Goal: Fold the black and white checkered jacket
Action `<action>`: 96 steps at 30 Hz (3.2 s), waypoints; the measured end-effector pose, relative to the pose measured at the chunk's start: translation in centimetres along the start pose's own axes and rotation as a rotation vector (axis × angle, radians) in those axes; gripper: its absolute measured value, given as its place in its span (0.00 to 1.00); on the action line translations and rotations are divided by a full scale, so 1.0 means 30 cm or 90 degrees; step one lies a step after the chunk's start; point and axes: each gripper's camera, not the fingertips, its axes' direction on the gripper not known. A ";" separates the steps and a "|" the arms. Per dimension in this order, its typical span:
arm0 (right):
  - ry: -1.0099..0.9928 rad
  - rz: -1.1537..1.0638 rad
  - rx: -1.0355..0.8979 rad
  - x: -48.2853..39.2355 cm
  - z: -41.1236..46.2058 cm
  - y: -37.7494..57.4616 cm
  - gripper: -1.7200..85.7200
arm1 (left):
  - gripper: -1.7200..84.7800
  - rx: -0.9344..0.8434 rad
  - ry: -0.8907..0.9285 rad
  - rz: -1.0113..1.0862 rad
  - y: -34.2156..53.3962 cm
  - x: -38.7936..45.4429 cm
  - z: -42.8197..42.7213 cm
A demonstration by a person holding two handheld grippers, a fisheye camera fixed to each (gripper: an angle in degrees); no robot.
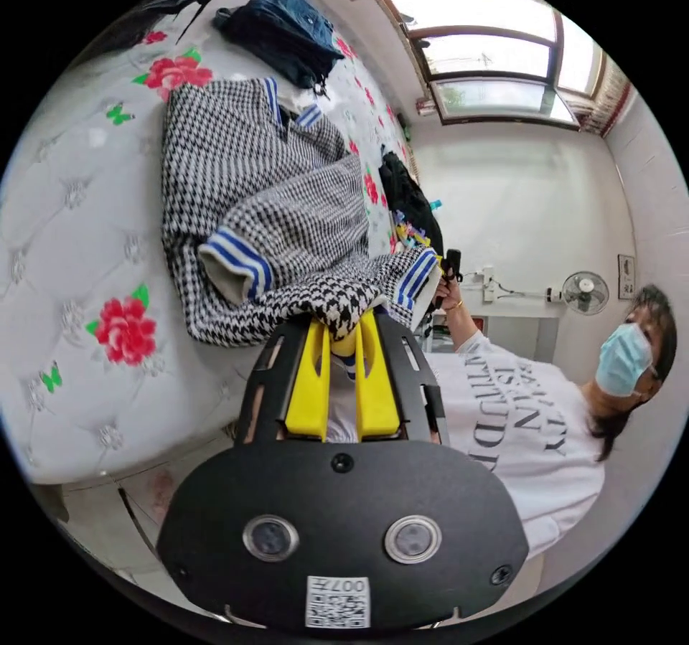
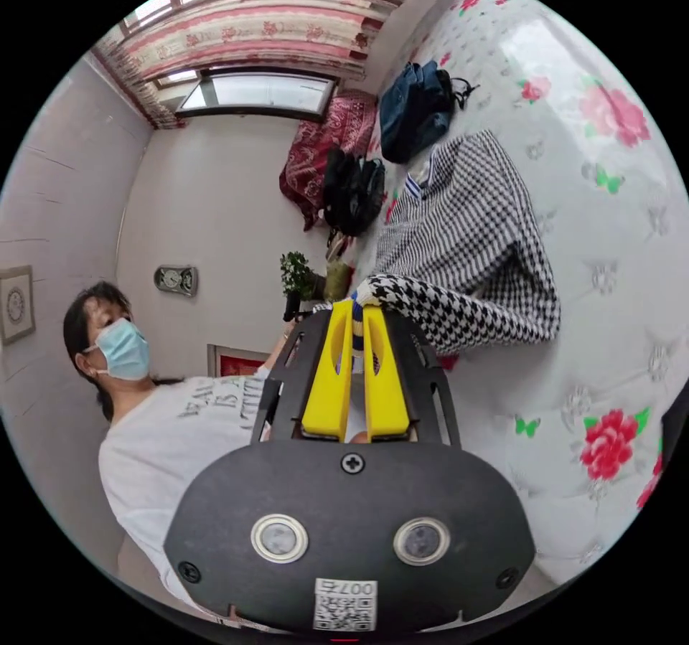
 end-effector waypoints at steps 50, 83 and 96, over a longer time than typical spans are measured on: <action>0.250 0.212 0.294 0.490 -0.504 0.261 0.16 | 0.14 0.290 -0.437 0.046 0.027 -0.001 0.640; 0.217 0.118 0.296 0.320 -0.325 0.568 0.02 | 0.08 0.049 -0.452 0.252 -0.056 0.076 1.220; 0.360 -0.692 -0.534 -0.445 1.376 0.582 0.03 | 0.07 0.207 -0.283 0.115 0.216 -0.155 0.687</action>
